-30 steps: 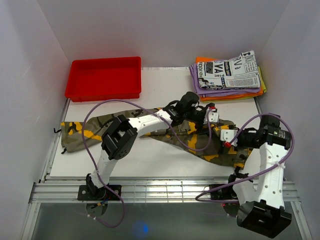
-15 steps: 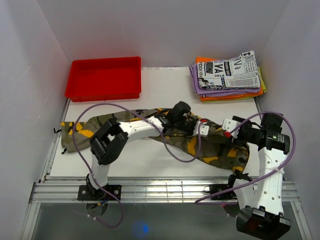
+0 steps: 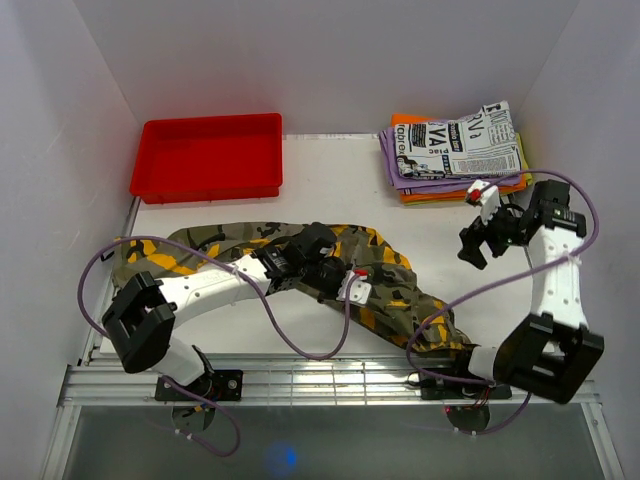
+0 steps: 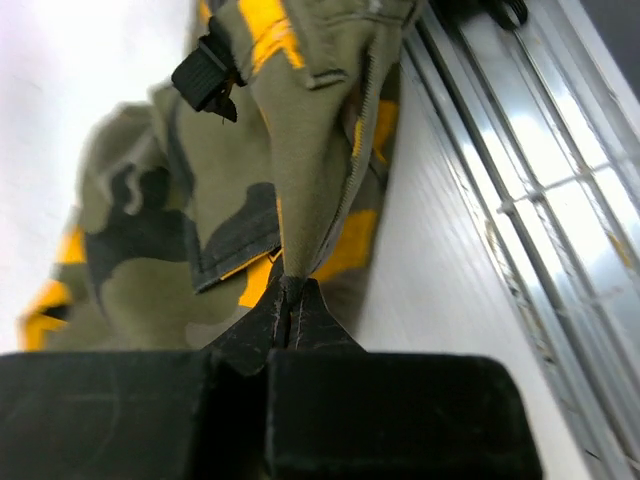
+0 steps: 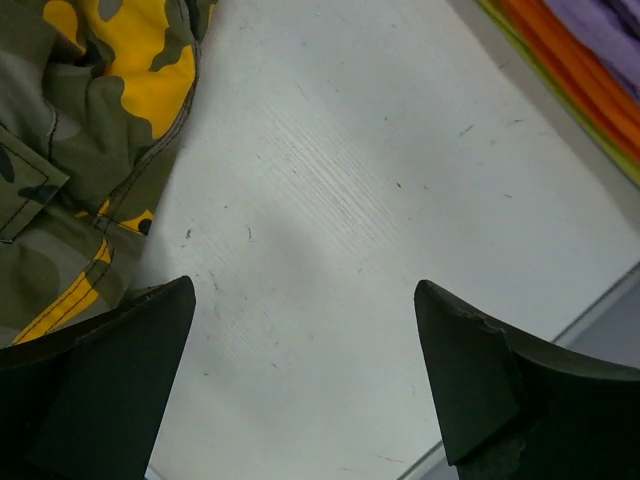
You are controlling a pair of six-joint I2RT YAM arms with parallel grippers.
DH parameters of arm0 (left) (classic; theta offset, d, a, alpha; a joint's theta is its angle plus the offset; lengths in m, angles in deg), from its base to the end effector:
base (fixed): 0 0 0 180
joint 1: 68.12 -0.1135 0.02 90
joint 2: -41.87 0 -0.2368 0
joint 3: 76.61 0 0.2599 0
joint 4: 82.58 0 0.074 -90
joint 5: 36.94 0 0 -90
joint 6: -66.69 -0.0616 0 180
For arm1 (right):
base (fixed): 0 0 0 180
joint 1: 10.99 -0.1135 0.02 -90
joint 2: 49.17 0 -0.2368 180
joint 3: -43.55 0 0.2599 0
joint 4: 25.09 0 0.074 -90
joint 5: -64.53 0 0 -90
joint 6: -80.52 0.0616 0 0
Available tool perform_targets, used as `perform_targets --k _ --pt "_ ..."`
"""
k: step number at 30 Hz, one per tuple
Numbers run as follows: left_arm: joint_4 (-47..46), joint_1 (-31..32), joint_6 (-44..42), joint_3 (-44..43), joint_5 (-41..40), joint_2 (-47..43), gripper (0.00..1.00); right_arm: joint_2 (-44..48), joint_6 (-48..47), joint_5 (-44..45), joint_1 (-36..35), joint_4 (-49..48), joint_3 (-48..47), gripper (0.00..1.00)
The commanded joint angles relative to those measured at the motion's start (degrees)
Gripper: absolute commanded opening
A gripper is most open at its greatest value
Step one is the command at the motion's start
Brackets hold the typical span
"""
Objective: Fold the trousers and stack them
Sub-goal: Flatten the trousers out
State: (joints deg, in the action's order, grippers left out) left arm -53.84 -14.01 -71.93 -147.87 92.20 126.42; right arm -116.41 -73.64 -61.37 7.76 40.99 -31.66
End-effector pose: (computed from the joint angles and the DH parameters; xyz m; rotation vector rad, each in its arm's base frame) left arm 0.1683 -0.2990 0.2080 1.9453 1.1072 -0.8322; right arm 0.2495 -0.0466 0.2627 -1.0948 2.0597 0.1246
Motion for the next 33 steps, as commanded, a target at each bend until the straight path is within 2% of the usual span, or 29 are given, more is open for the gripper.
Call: perform_targets --k 1,4,7,11,16,20,24,27,33 --pt "6.6 -0.3 2.7 0.2 1.7 0.3 0.00 -12.1 6.2 -4.1 0.2 12.4 -8.2 0.98" --pt "7.2 -1.3 4.9 -1.9 0.6 2.1 0.00 -15.8 7.2 -8.4 0.1 17.3 -13.1 0.98" --pt "-3.7 -2.0 8.7 0.6 -3.2 0.2 0.00 -15.4 9.4 -11.6 -0.3 17.2 -14.1 0.98" --pt "-9.9 -2.0 7.4 3.9 -6.6 -2.5 0.00 -17.1 10.2 -14.9 -1.9 22.1 -14.4 0.98" --pt "-9.7 -1.9 2.7 6.0 -8.6 -4.1 0.00 -16.4 15.5 -19.3 -8.5 19.6 -9.2 0.94" --pt "-15.5 -1.9 1.3 9.7 -14.0 -6.2 0.00 -16.0 19.4 -22.8 -14.1 17.9 -6.5 0.90" --pt "-19.4 -1.6 1.1 11.7 -17.4 -7.0 0.00 -16.3 23.5 -25.4 -21.1 16.5 -4.7 0.90" --pt "-22.6 -0.8 1.0 13.5 -18.6 -7.9 0.00 -16.9 26.9 -25.7 -24.1 12.8 -2.4 0.94" --pt "-23.9 0.0 0.5 13.4 -20.8 -7.6 0.00 -23.6 23.2 -26.9 -27.5 16.4 -4.1 0.95"
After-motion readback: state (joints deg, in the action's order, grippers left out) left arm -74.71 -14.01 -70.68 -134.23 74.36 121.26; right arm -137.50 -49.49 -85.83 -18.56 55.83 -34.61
